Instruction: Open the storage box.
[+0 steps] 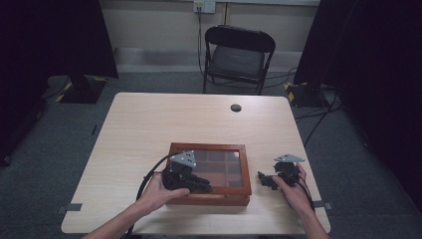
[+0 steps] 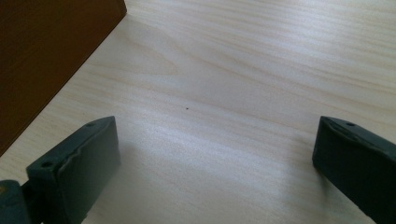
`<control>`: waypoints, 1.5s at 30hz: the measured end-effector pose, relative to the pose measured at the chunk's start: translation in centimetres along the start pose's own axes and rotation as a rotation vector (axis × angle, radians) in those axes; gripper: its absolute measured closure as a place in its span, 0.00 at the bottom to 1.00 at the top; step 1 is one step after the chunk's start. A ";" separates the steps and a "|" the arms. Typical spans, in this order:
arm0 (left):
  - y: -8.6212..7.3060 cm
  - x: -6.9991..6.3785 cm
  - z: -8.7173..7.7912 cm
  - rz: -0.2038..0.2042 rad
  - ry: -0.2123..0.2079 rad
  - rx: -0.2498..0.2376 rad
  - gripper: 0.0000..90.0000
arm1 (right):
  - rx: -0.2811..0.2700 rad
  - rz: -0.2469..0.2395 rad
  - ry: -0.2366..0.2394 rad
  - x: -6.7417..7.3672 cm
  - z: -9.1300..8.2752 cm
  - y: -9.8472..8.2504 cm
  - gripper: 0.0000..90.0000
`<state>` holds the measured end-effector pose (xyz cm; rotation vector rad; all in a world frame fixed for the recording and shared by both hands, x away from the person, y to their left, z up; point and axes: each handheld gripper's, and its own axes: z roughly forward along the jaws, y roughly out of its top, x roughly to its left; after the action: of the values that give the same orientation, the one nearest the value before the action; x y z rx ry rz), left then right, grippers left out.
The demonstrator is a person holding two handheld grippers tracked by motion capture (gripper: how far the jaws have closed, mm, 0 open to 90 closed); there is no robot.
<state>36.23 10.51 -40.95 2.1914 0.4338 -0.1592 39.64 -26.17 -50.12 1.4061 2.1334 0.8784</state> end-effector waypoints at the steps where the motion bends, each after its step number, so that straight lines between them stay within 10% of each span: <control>1: 0.1 0.0 0.0 -0.004 -0.003 0.001 0.90 | 0.000 0.000 0.000 0.0 0.0 0.0 0.00; 45: 2.7 0.1 -2.0 -0.036 0.011 -0.012 0.90 | 0.002 0.000 0.001 0.0 0.0 0.0 0.00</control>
<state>37.22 10.62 -37.75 2.1750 0.4790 -0.1636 39.68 -26.18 -50.12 1.4067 2.1360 0.8770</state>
